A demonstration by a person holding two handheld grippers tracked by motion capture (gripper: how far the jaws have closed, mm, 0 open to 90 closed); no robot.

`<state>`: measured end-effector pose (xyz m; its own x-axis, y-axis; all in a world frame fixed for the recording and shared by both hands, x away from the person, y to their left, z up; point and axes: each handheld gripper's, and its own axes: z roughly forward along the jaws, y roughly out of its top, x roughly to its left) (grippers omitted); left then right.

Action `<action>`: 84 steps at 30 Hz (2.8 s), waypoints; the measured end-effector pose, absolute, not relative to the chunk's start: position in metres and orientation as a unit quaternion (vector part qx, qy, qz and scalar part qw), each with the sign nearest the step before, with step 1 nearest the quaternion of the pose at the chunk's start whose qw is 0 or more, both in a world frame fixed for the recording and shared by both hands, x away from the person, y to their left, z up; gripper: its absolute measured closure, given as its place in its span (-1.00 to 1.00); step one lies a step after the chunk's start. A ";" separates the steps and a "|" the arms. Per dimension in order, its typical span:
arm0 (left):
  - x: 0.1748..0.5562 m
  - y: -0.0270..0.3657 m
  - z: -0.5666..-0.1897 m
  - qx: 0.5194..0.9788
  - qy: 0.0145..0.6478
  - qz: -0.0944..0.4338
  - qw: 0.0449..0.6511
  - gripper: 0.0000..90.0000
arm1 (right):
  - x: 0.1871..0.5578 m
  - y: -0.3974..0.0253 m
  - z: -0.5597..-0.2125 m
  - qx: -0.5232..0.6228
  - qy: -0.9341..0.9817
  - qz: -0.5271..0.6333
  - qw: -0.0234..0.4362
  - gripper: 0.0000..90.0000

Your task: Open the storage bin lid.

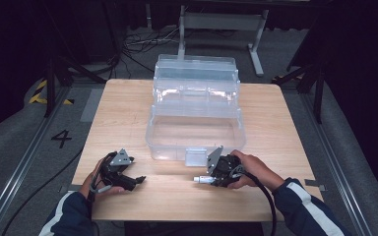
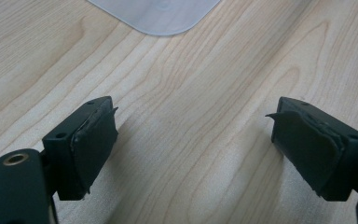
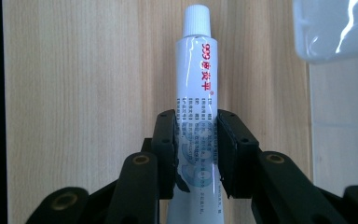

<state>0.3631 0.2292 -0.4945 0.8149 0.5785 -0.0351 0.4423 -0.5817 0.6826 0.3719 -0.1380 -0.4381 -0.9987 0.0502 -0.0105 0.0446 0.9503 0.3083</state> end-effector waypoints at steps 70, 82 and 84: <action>0.363 0.230 -0.495 0.884 0.289 0.097 0.355 -0.68 | 0.386 -0.190 -0.321 0.031 0.969 0.214 0.117 0.56; 0.363 0.230 -0.494 0.884 0.289 0.097 0.355 -0.68 | 0.417 -0.172 -0.309 0.038 0.971 0.200 0.126 0.56; 0.363 0.230 -0.494 0.884 0.289 0.097 0.354 -0.68 | 0.420 -0.170 -0.308 0.037 0.971 0.201 0.127 0.56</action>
